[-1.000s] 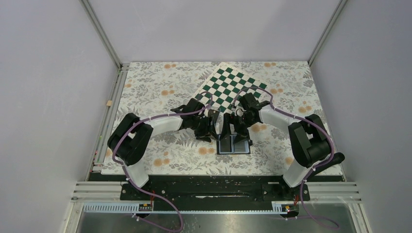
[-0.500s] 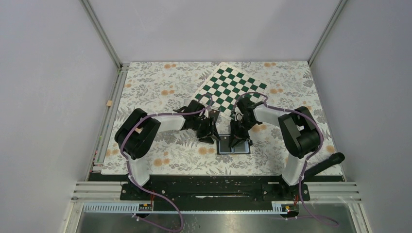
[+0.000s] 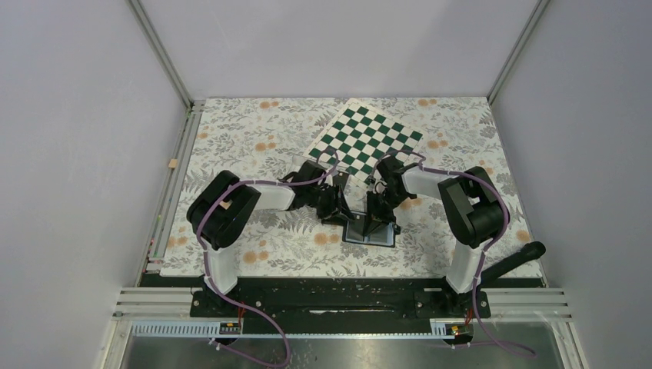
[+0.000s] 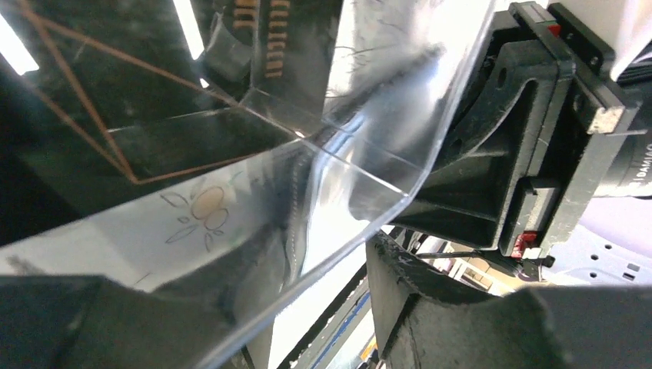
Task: Put the credit cards into the card holder
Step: Close the card holder at the center of the board.
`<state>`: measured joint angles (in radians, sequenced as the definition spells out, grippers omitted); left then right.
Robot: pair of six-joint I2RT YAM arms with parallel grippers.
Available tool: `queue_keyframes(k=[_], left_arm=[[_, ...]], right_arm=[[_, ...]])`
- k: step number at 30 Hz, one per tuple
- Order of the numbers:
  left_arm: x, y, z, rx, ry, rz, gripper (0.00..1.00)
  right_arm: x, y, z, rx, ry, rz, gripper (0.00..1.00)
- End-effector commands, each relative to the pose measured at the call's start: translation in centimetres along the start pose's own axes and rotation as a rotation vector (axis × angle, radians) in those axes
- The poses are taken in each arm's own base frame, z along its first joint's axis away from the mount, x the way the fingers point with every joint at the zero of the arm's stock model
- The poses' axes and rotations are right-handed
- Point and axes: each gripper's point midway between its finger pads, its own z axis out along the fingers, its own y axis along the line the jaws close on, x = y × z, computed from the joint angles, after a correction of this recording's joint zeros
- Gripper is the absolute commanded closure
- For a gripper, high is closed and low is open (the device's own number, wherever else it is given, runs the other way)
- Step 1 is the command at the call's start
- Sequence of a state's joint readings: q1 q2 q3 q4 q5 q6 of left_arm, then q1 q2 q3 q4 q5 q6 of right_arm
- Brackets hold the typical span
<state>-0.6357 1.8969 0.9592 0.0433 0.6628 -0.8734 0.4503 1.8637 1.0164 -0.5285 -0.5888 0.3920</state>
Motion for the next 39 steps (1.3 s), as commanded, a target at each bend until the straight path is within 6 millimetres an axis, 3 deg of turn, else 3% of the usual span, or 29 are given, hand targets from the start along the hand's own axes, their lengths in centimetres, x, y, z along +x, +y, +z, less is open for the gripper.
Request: queue_keyframes(k=[1, 4, 8, 15, 22, 30, 36, 39], left_arm=[[-0.1, -5.0, -0.8, 0.193, -0.008, 0.088, 0.58], [0.3, -6.3, -0.7, 0.245, 0.007, 0.105, 0.61], [0.7, -6.1, -0.3, 0.246, 0.024, 0.112, 0.67], [0.7, -3.5, -0.8, 0.029, 0.025, 0.14, 0.99], [-0.1, -3.7, -3.8, -0.125, -0.049, 0.174, 1.0], [-0.5, -2.0, -7.3, -0.323, -0.129, 0.186, 1.0], [0.0, 0.3, -8.2, -0.454, -0.133, 0.192, 1.0], [0.2, 0.4, -7.8, -0.491, -0.117, 0.215, 1.0]], right_arm=[[0.0, 0.9, 0.6, -0.069, -0.005, -0.012, 0.87], [-0.3, 1.7, 0.2, -0.103, -0.024, -0.016, 0.86], [-0.5, 2.7, -0.5, -0.14, -0.043, -0.036, 0.84], [-0.5, 3.2, -1.8, -0.125, -0.078, -0.072, 0.83], [-0.2, 1.5, -3.0, 0.053, -0.083, -0.152, 0.76], [0.2, 1.8, -2.3, 0.104, -0.046, -0.198, 0.75], [0.3, 1.5, -1.8, 0.121, -0.023, -0.202, 0.75], [0.5, 1.2, -1.4, 0.127, -0.007, -0.194, 0.75]])
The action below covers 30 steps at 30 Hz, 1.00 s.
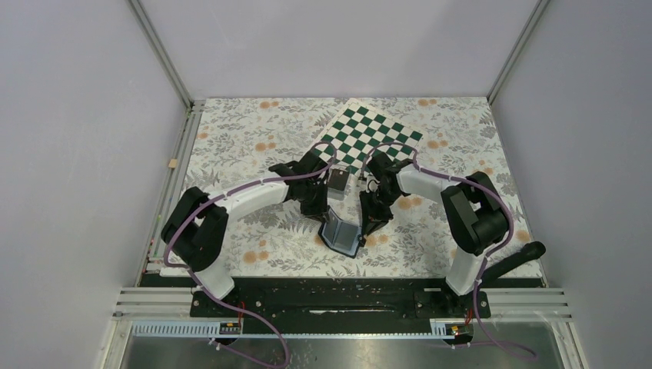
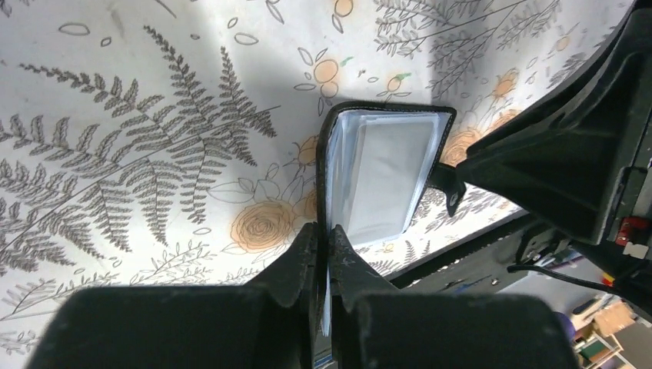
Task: Put the credit cards into the card holder
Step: Close the card holder at the center of the board.
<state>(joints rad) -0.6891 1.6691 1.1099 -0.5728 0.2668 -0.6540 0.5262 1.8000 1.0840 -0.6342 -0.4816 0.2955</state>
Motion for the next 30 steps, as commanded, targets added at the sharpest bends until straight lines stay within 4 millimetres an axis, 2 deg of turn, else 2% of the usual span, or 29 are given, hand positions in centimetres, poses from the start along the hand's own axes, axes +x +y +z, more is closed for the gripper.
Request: queue_keyframes(k=[1, 4, 8, 11, 14, 17, 30], left_arm=[[-0.7, -0.6, -0.8, -0.069, -0.034, 0.073, 1.0], [-0.6, -2.1, -0.3, -0.068, -0.014, 0.117, 1.0], [-0.2, -4.6, 0.0, -0.033, 0.01, 0.173, 0.89], [0.3, -4.9, 0.5, -0.03, 0.031, 0.193, 0.95], [0.7, -4.4, 1.0, -0.052, 0.05, 0.197, 1.0], [0.7, -3.7, 1.2, -0.08, 0.054, 0.197, 1.0], [-0.8, 0.9, -0.9, -0.359, -0.036, 0.189, 1.0]], right_arm=[[0.0, -0.1, 0.1, 0.028, 0.024, -0.019, 0.75], [0.2, -0.3, 0.5, 0.031, 0.038, -0.011, 0.75], [0.4, -0.3, 0.9, 0.018, 0.054, 0.002, 0.75], [0.4, 0.1, 0.8, 0.002, 0.051, 0.003, 0.73], [0.2, 0.6, 0.0, -0.007, 0.021, -0.011, 0.65], [0.4, 1.1, -0.4, -0.026, 0.019, -0.015, 0.61], [3.0, 0.8, -0.2, -0.032, 0.103, 0.0, 0.62]])
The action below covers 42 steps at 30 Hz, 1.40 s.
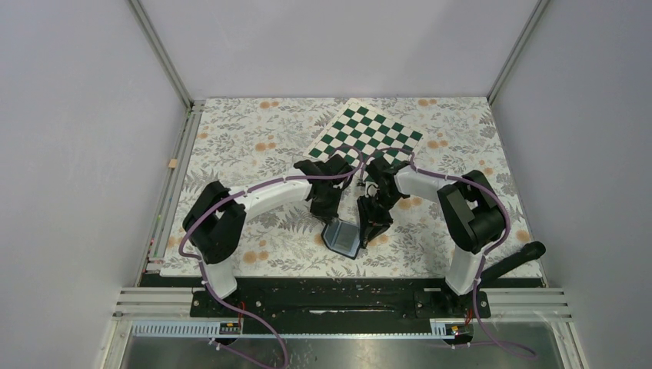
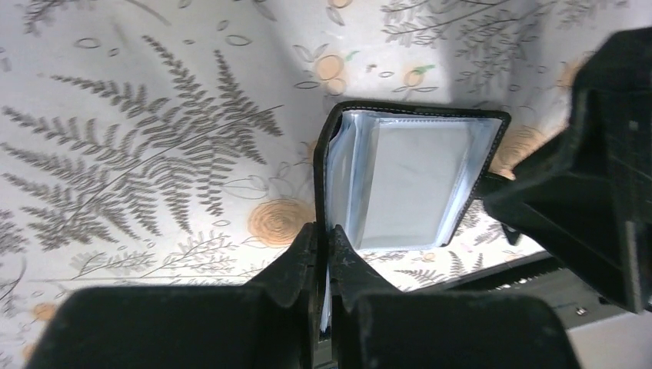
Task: Put the credit cards into the card holder
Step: Close the card holder at the center of the board.
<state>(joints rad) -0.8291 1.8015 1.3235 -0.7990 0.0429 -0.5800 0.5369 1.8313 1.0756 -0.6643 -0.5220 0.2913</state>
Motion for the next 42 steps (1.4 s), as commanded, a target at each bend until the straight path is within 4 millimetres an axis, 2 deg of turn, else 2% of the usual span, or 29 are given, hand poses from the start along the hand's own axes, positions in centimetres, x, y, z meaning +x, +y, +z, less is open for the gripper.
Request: queue_keyframes(k=[1, 4, 10, 15, 26, 31, 37, 42], left_arm=[[-1.2, 2.2, -1.4, -0.136, -0.063, -0.001, 1.0], [-1.4, 1.5, -1.5, -0.113, -0.065, 0.006, 1.0], [-1.3, -2.1, -1.3, 0.052, -0.033, 0.035, 0.98], [-0.6, -4.6, -1.4, 0.179, 0.012, 0.063, 0.72], [0.7, -7.3, -1.4, 0.319, 0.087, 0.077, 0.6], [2.1, -9.3, -0.7, 0.452, 0.163, 0.081, 0.52], [3.7, -8.1, 1.3, 0.403, 0.23, 0.079, 0.51], [4.1, -7.4, 1.5, 0.384, 0.227, 0.088, 0.53]], right_arm=[[1.5, 0.7, -0.8, -0.015, 0.031, -0.018, 0.62], [1.8, 0.7, -0.4, -0.017, 0.05, -0.014, 0.62], [2.2, 0.3, 0.2, -0.001, 0.084, 0.0, 0.62], [2.4, 0.4, 0.5, -0.012, 0.104, 0.014, 0.63], [3.0, 0.6, 0.6, -0.035, 0.108, 0.054, 0.91], [2.9, 0.6, 0.1, -0.023, 0.085, 0.041, 0.98], [2.8, 0.5, -0.5, -0.018, 0.062, 0.039, 0.99], [2.4, 0.7, -1.4, -0.04, 0.027, 0.036, 0.9]])
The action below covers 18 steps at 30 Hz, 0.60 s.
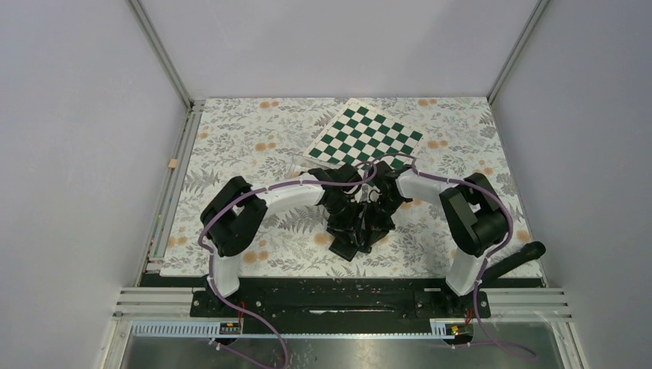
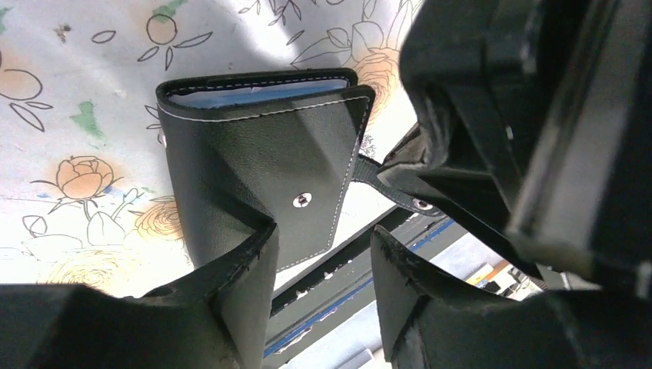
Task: Put the credit cards into the card holder
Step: Close the card holder at the center of the board.
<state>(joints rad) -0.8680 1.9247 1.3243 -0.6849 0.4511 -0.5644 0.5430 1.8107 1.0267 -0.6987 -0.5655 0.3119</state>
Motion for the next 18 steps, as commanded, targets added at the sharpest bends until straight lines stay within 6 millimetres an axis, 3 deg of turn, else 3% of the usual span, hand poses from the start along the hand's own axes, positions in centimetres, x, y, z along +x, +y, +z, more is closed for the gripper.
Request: queue_keyframes(k=[1, 9, 11, 14, 18], left_arm=[[0.0, -0.6, -0.3, 0.033, -0.011, 0.048, 0.54], [0.8, -0.1, 0.6, 0.042, 0.017, 0.031, 0.8], [0.9, 0.1, 0.8, 0.037, 0.023, 0.022, 0.89], [0.8, 0.1, 0.8, 0.035, 0.023, 0.019, 0.95], [0.4, -0.3, 0.4, 0.042, 0.003, 0.03, 0.95]], right_arm=[[0.0, 0.8, -1.8, -0.029, -0.051, -0.011, 0.89], [-2.0, 3.5, -4.0, -0.237, -0.132, -0.001, 0.89], [-2.3, 3.8, -3.8, -0.261, -0.116, 0.005, 0.93], [-2.6, 3.6, -2.9, -0.265, -0.09, 0.03, 1.0], [-3.0, 2.6, -1.4, -0.224, -0.068, 0.079, 1.0]])
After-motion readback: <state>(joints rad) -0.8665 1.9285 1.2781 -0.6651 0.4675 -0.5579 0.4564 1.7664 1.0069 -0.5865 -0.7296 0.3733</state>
